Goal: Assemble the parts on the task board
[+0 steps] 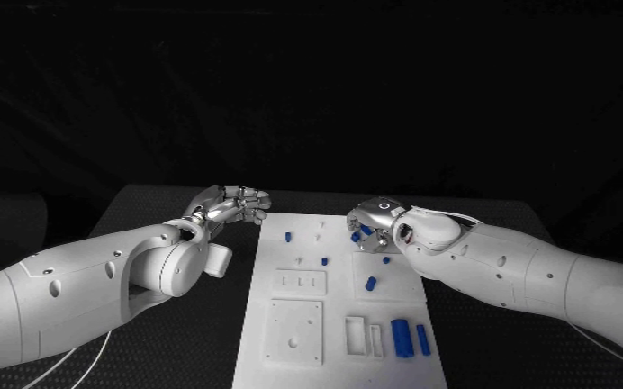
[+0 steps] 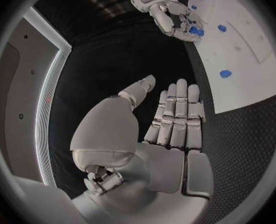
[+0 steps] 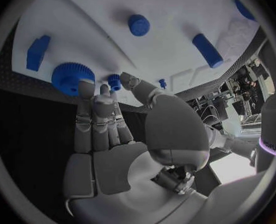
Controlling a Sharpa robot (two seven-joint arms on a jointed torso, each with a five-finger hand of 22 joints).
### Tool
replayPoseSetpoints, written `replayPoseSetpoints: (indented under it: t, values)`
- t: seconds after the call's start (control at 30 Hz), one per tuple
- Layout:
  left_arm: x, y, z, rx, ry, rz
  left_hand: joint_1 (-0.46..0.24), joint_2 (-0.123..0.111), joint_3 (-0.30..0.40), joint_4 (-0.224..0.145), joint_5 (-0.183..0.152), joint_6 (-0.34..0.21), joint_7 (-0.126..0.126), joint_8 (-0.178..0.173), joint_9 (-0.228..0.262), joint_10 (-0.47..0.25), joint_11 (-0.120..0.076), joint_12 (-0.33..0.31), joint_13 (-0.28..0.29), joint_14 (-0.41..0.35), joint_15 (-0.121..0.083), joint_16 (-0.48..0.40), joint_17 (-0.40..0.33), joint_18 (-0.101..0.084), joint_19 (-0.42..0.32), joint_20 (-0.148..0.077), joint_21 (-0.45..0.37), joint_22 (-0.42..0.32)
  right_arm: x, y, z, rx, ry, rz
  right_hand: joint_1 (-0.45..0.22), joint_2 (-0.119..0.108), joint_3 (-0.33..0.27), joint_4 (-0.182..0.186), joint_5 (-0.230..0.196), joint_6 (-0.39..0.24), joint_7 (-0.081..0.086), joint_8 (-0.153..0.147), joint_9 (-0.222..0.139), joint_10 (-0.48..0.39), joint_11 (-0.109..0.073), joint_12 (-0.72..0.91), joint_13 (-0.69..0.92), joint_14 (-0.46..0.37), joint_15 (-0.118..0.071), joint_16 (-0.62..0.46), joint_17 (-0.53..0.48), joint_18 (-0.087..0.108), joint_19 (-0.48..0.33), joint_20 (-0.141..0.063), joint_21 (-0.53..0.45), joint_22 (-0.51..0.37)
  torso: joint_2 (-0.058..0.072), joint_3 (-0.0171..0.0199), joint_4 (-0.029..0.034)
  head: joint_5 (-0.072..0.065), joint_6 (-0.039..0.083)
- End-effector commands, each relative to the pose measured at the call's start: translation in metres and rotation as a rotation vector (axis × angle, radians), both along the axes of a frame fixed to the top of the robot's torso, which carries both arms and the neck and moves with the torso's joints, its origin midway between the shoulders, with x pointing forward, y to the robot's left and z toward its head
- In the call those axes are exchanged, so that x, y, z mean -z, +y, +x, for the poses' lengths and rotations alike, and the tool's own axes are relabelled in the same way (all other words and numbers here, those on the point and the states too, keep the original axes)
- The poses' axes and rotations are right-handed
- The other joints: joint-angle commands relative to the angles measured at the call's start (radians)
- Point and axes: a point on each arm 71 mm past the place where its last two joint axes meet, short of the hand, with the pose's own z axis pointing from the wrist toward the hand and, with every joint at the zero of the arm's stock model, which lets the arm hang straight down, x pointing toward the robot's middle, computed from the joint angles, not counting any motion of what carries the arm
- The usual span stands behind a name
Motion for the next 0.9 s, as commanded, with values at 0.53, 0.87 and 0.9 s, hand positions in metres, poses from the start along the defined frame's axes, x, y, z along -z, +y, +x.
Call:
replayPoseSetpoints:
  t: [0.53, 0.87, 0.9]
  values:
    - [-0.0014, -0.0026, -0.0005, 0.022, -0.006, -0.007, -0.016, 0.000, 0.002, -0.006, 0.000, 0.000, 0.007, -0.007, 0.000, 0.003, 0.007, -0.006, -0.002, 0.000, 0.006, -0.008, 0.002, 0.018, -0.009, 0.002, 0.006, 0.021, 0.0013, 0.0030, 0.0002, -0.016, -0.010, -0.043, 0.000, 0.018, 0.075, 0.031, -0.088, 0.062, -0.023, 0.021, 0.019, 0.087, -0.026, 0.024, 0.019, -0.026, -0.019, 0.026, -0.034, 0.030, -0.004, -0.006, 0.019, 0.022, 0.009, -0.0039, -0.0008, -0.002, 0.002]
    - [-0.0012, -0.0020, -0.0006, 0.022, -0.004, -0.006, -0.017, 0.000, 0.003, -0.007, 0.000, 0.000, 0.007, -0.008, 0.000, 0.003, 0.007, -0.007, -0.002, 0.000, 0.006, -0.009, 0.003, 0.018, -0.010, 0.002, 0.007, 0.021, -0.0032, 0.0037, 0.0008, -0.003, -0.081, -0.039, 0.010, 0.058, 0.112, 0.022, -0.091, 0.118, -0.043, 0.051, 0.042, 0.152, -0.053, 0.054, 0.047, -0.028, -0.045, 0.040, -0.043, 0.030, -0.004, -0.007, 0.038, 0.024, 0.011, -0.0047, -0.0012, -0.001, 0.003]
    - [-0.0012, -0.0022, -0.0006, 0.022, -0.004, -0.006, -0.017, 0.000, 0.003, -0.007, 0.000, 0.000, 0.007, -0.008, 0.000, 0.003, 0.007, -0.007, -0.002, 0.000, 0.006, -0.009, 0.003, 0.018, -0.010, 0.002, 0.007, 0.021, -0.0040, 0.0048, 0.0005, -0.004, -0.090, -0.033, 0.009, 0.059, 0.113, 0.021, -0.091, 0.119, -0.044, 0.052, 0.043, 0.153, -0.053, 0.054, 0.048, -0.028, -0.045, 0.041, -0.043, 0.030, -0.004, -0.007, 0.039, 0.024, 0.011, -0.0052, -0.0016, -0.001, 0.004]
